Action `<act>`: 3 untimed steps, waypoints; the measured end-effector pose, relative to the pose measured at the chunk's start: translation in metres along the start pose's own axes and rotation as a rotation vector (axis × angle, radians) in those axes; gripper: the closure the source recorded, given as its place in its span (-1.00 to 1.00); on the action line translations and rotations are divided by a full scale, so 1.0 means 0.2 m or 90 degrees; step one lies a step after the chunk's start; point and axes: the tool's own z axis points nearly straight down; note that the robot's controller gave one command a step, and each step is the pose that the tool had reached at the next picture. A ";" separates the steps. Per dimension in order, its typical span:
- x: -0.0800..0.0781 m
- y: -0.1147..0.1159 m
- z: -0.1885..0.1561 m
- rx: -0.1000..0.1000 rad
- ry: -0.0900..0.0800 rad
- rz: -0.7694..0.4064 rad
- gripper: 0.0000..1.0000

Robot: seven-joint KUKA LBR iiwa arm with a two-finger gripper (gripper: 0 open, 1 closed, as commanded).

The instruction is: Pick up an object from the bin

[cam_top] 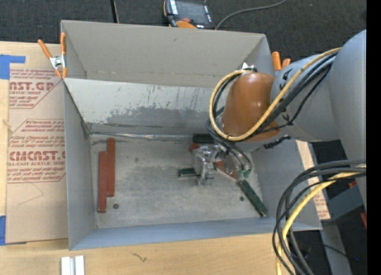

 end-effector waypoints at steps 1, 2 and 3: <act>0.01 0.00 0.01 0.000 0.005 0.000 -1.00; 0.01 0.00 0.01 0.000 0.006 0.000 1.00; -0.17 0.08 -0.78 0.000 -0.002 0.026 1.00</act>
Offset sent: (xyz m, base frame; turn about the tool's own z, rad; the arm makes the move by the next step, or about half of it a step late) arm 0.0000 0.0000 0.0000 0.0000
